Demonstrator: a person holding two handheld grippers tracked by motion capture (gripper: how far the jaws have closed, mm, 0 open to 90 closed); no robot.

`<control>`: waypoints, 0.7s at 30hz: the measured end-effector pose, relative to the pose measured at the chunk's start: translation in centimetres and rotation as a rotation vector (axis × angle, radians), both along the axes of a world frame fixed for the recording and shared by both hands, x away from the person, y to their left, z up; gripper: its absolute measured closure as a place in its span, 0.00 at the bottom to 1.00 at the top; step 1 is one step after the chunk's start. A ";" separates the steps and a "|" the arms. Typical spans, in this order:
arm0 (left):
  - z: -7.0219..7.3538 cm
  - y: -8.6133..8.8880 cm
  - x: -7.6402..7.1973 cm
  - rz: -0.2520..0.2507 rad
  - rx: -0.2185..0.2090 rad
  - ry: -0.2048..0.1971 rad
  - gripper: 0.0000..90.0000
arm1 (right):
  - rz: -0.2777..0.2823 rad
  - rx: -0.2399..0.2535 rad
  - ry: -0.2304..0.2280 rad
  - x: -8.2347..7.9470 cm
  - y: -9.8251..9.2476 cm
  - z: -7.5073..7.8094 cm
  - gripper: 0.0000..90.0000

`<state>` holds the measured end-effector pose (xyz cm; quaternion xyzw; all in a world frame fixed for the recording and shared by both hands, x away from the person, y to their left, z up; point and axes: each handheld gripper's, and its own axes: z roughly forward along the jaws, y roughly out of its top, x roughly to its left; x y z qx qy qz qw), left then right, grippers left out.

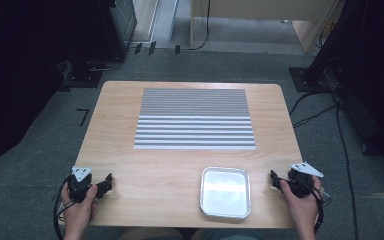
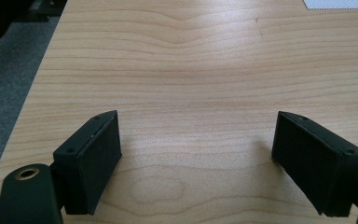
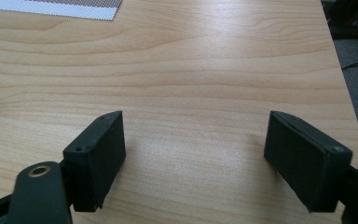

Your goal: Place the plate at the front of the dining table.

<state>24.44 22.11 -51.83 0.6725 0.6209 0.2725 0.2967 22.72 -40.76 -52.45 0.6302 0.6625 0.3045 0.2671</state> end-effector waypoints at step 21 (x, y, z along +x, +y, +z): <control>2.1 -1.8 -0.2 0.026 -0.030 -0.010 0.17 | -0.061 0.022 -0.038 -0.8 0.6 1.0 0.18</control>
